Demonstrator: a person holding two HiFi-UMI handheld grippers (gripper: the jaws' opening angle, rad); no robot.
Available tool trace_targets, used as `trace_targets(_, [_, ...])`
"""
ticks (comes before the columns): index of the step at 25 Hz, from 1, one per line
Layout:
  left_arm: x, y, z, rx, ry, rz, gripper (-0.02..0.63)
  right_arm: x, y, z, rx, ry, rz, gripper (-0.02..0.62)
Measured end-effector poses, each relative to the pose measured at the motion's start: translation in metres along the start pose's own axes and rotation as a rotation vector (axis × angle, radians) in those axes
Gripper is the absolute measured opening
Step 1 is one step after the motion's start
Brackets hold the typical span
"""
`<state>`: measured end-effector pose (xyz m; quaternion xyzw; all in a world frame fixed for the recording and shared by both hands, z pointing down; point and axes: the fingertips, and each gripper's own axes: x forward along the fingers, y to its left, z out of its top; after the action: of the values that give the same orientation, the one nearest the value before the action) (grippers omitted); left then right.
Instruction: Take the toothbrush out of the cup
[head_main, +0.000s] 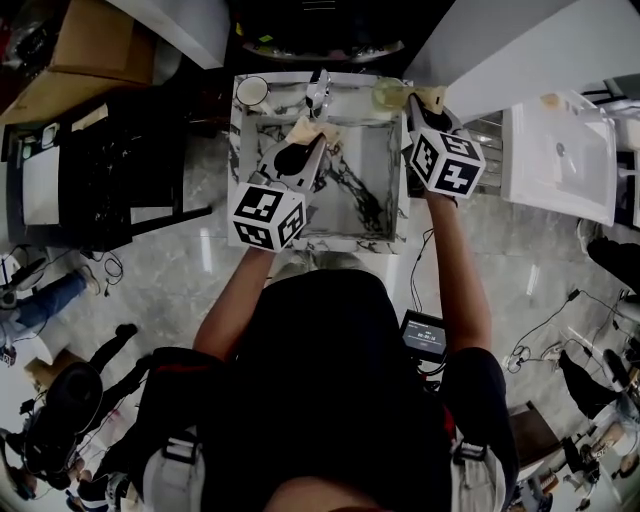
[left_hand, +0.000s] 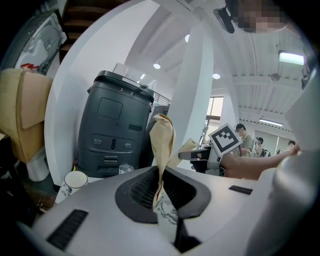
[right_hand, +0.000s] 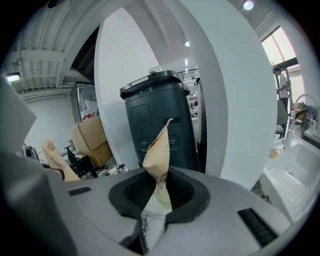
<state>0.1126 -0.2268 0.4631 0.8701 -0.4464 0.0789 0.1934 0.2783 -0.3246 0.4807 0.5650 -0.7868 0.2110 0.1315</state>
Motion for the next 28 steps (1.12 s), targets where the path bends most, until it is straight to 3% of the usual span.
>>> trace_targets(12, [-0.039, -0.008, 0.010, 0.037, -0.035, -0.030, 0.037, -0.046, 0.041, 0.014, -0.011, -0.067, 0.017, 0.078])
trace_targets(28, [-0.122, -0.021, 0.024, 0.067, -0.125, -0.026, 0.037, -0.111, 0.132, 0.012, -0.068, -0.119, 0.092, 0.078])
